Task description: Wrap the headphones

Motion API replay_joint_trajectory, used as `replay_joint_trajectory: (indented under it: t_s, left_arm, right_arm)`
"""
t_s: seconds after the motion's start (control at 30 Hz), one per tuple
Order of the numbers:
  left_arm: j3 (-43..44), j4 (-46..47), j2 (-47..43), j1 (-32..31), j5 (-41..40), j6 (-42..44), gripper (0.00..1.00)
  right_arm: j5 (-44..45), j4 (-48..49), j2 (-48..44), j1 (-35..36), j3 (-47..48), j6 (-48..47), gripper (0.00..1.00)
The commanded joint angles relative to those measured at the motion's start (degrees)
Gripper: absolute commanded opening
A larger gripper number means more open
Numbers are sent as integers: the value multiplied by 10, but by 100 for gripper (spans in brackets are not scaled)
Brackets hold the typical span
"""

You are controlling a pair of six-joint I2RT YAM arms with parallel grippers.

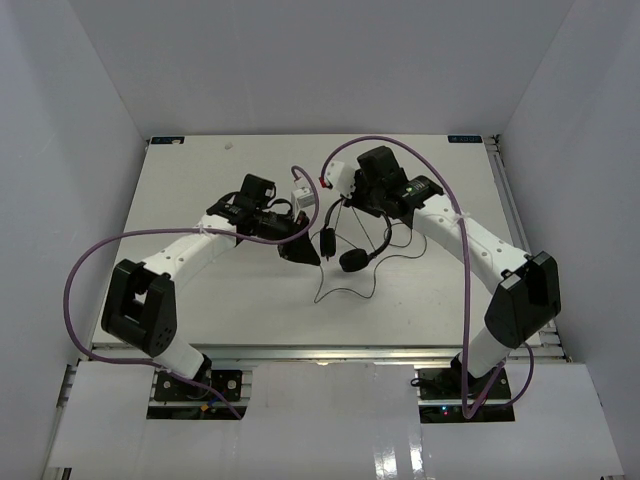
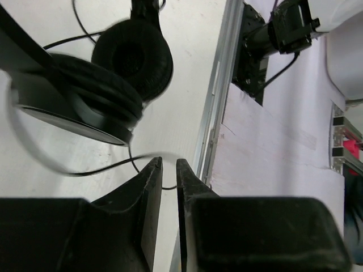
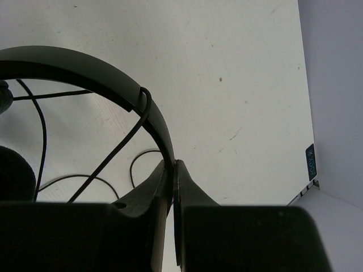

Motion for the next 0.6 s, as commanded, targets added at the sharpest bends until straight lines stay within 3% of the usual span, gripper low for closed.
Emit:
replay_joint_trajectory:
  t_s: [0.0,0.13,0.33,0.4,0.57]
  left_arm:
    - [-73,99,-26,-1,79,-46,27]
    - [-108,184,-22,-5,96,-99,27]
    - [-117,213,-28,-8,56,-118,26]
    - [-137,231,-55,-7,16,-130,34]
    - [-226,272,-126,-8,-81,-154,68]
  right_arm:
    - [-4,13,4,-1,39,20,8]
    - [-13,6,8,-1,48,29,8]
    - [-5,9,12,-3,51,31,8]
    - [-4,9,15,-5,53,31,8]
    - [-11,8,19,-11,62,33,8]
